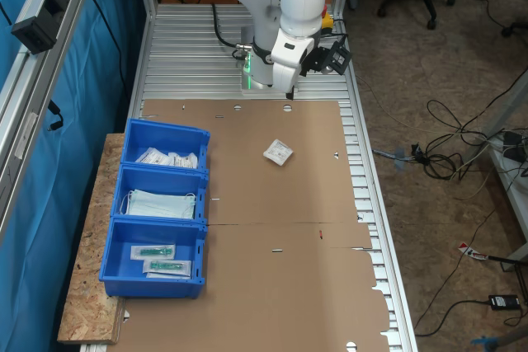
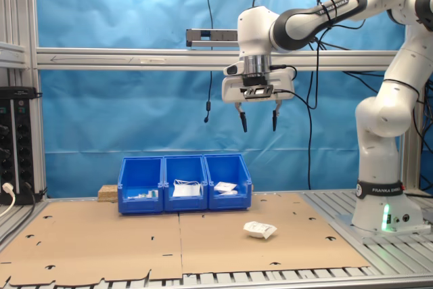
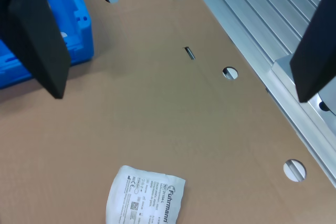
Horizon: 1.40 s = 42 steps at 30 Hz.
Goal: Pick and place sorting task of medical equipment.
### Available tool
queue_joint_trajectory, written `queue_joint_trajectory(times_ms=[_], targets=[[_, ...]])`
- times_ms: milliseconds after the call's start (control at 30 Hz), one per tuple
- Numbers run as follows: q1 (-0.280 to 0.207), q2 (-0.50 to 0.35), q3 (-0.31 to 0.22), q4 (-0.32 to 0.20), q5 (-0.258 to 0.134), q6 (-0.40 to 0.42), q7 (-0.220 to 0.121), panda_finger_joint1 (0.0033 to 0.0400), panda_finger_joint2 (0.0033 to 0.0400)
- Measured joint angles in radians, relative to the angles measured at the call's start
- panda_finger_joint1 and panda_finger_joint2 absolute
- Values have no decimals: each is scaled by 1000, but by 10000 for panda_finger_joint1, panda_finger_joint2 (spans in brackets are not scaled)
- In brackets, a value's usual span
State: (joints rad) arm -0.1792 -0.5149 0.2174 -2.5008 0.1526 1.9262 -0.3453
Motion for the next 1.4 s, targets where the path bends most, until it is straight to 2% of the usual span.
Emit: queue_joint_trajectory(times_ms=[533,867,1067,1400], targets=[[0,2,0,0,0,20,0,400,400],[-17,33,1,0,0,47,0,400,400],[-38,71,10,-6,0,109,0,400,400],[-94,128,48,-93,2,278,0,400,400]])
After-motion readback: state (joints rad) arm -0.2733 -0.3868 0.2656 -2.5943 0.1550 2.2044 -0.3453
